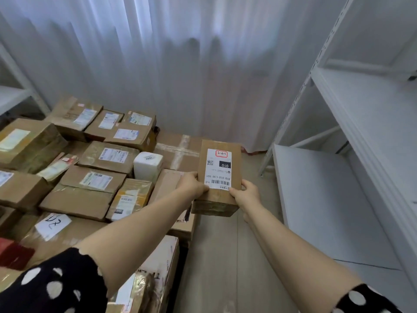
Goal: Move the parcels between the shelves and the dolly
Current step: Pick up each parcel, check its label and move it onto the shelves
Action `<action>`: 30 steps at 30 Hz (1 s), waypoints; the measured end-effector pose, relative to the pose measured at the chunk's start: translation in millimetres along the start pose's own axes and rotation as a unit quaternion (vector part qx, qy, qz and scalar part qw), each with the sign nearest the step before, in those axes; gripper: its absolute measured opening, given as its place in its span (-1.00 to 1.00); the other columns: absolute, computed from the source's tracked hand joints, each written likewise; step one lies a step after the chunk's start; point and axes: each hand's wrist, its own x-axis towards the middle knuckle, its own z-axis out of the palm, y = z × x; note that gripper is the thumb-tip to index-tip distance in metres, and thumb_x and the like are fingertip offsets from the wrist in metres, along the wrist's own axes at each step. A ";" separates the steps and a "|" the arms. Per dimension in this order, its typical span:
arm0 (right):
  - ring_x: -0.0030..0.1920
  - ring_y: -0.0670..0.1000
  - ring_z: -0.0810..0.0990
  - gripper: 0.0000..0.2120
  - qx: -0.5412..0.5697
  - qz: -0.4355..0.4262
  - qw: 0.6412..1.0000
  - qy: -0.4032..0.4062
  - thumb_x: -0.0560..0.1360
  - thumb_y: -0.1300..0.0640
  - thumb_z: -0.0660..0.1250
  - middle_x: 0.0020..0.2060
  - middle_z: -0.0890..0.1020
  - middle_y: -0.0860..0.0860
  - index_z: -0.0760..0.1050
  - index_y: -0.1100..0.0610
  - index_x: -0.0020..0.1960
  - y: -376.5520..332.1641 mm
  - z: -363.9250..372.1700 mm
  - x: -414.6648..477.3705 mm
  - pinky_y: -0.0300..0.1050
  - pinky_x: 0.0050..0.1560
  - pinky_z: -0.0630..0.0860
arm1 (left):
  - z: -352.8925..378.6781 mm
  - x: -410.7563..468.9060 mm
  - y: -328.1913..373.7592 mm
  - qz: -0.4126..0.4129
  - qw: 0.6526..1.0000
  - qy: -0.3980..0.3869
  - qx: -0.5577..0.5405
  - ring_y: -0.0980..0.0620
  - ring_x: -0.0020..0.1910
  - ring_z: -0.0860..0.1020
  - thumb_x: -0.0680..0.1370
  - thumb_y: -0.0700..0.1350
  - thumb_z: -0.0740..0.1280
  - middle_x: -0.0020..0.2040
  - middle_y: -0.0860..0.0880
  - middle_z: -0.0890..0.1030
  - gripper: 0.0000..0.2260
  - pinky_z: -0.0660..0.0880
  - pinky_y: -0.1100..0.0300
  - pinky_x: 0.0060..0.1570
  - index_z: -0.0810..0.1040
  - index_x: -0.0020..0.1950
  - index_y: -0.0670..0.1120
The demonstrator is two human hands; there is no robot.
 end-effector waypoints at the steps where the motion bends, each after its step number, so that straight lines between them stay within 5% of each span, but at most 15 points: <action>1: 0.00 0.05 0.61 -0.68 0.004 0.000 1.000 -0.004 0.48 0.29 0.35 0.05 0.64 0.04 0.50 0.14 0.23 -4.3 4.4 17.0 -0.01 0.11 0.56 | -0.2 15.0 5.1 -0.007 1.000 0.002 -0.010 -0.06 0.16 0.55 0.52 -0.23 0.38 0.20 -0.07 0.59 -0.62 0.50 0.03 0.20 0.47 0.33 -0.12; 23: 0.01 0.06 0.61 -0.77 -0.044 0.056 0.987 -0.141 0.51 0.32 0.32 -0.07 0.60 -0.04 0.45 0.01 0.03 -67.7 132.8 338.2 0.10 0.12 0.57 | -28.1 330.7 48.1 -0.118 0.990 0.079 -0.013 -0.10 0.07 0.59 0.48 -0.22 0.39 0.14 -0.07 0.62 -0.65 0.56 -0.02 0.08 0.52 0.26 -0.07; 30: -0.05 0.01 0.55 -0.69 -0.059 0.068 0.984 -0.152 0.48 0.37 0.33 -0.01 0.57 0.05 0.48 0.17 0.20 -65.0 207.2 401.4 -0.13 0.00 0.50 | -59.6 406.3 22.5 -0.135 0.986 0.101 0.015 -0.09 0.10 0.57 0.49 -0.21 0.38 0.15 -0.05 0.61 -0.68 0.54 0.00 0.11 0.53 0.24 -0.05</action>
